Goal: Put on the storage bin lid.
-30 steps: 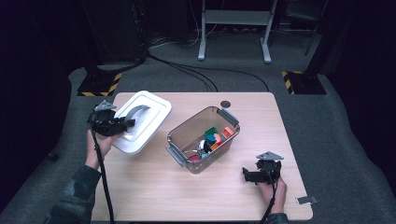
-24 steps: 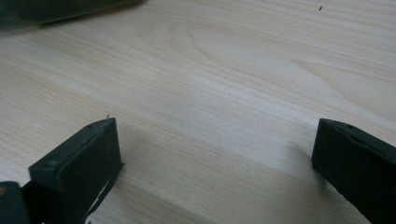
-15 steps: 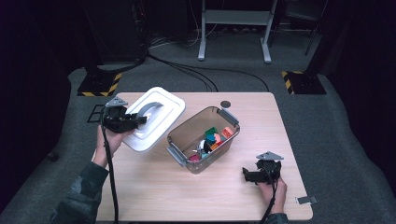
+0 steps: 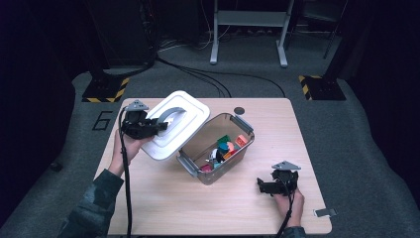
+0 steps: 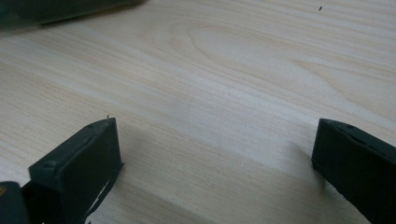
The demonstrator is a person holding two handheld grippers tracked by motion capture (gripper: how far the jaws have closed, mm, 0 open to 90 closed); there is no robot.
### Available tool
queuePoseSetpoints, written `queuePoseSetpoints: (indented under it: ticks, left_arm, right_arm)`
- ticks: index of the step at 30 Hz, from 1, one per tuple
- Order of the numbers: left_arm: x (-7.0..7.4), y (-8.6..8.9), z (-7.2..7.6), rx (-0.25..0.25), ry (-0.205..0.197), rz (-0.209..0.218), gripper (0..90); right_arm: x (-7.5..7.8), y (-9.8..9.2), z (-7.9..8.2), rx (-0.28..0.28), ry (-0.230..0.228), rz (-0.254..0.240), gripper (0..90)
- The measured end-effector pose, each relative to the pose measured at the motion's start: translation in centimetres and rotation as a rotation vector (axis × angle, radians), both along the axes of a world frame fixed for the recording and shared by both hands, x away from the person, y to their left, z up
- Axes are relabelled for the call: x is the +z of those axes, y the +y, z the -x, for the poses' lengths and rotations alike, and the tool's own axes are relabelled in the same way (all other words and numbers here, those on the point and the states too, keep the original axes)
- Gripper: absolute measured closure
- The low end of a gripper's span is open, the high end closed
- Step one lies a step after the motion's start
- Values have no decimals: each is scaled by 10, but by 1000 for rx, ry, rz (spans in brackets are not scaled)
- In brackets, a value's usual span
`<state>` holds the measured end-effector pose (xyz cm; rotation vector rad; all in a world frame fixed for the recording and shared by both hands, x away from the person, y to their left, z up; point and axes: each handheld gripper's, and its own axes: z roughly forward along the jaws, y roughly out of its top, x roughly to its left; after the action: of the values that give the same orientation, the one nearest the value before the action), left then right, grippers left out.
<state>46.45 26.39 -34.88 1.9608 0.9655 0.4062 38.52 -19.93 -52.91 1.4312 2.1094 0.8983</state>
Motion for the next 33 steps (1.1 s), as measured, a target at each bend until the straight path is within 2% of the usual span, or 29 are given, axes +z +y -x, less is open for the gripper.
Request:
queuePoseSetpoints:
  ticks: [10,14,23,28,33]
  left_arm:
    - [0,-22,-2,-50,9,-21,668]
    - [-3,-31,-2,-63,15,-17,668]
    - [-9,-52,-6,-92,23,-13,668]
    - [-13,-66,-9,-109,42,-8,668]
    - [-20,-79,-12,-138,56,-23,668]
  right_arm:
    - [0,0,0,-8,-3,-3,3]
    - [0,1,0,-8,-3,-3,3]
    - [0,0,0,-8,-2,-3,3]
    - [0,0,0,-7,-3,-2,3]
    - [0,0,0,-7,-3,-2,4]
